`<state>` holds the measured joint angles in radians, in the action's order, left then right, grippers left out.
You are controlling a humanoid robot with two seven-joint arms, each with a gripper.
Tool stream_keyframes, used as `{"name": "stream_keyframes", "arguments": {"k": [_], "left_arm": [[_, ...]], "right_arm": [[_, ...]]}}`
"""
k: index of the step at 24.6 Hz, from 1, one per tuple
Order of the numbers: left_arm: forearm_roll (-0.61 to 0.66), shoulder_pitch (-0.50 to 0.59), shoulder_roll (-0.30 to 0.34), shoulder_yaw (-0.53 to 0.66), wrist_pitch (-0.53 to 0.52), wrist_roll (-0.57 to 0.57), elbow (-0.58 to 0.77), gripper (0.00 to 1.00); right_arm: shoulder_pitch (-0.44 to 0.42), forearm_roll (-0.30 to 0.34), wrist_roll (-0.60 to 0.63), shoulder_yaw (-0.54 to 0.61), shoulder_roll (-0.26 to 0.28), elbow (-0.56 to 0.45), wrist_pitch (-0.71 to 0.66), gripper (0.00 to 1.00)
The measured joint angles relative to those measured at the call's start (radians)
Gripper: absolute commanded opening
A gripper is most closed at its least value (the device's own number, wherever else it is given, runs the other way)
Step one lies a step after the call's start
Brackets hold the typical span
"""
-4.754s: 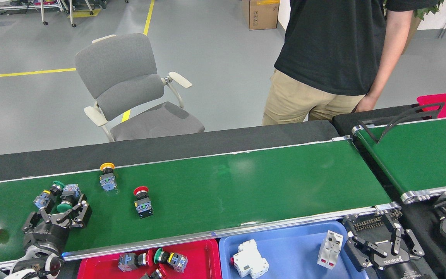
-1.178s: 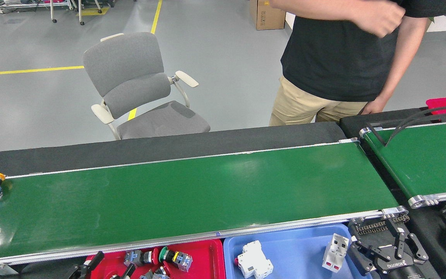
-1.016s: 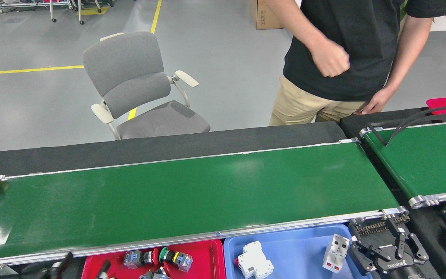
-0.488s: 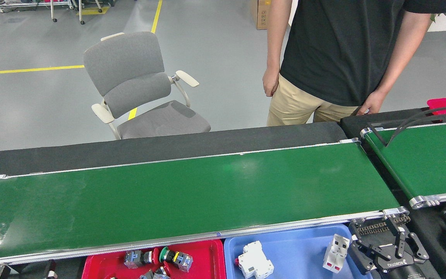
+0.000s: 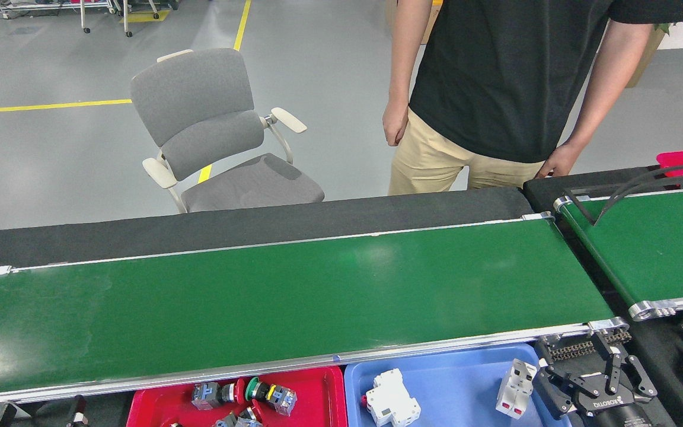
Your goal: Pick switch part from conveyor to tray
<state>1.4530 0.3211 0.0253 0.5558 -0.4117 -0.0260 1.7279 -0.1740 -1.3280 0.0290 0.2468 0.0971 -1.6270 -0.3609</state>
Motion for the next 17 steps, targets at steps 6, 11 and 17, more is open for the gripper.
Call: {"name": "stream_keyframes", "arguments": {"k": [6,11,17], "left_arm": [[0.003,-0.049,0.007,-0.044,0.002,0.001,-0.022,1.00],[0.004,-0.050,0.007,-0.049,0.002,0.001,-0.026,1.00],[0.005,-0.097,0.009,-0.063,0.002,0.003,-0.038,1.00]], "right_arm": [[0.000,0.000,0.000,0.006,0.000,0.000,0.002,0.99],[0.000,0.007,0.000,0.007,0.000,-0.008,0.002,0.99],[0.000,0.016,0.000,0.009,0.000,-0.005,0.002,0.99]]}}
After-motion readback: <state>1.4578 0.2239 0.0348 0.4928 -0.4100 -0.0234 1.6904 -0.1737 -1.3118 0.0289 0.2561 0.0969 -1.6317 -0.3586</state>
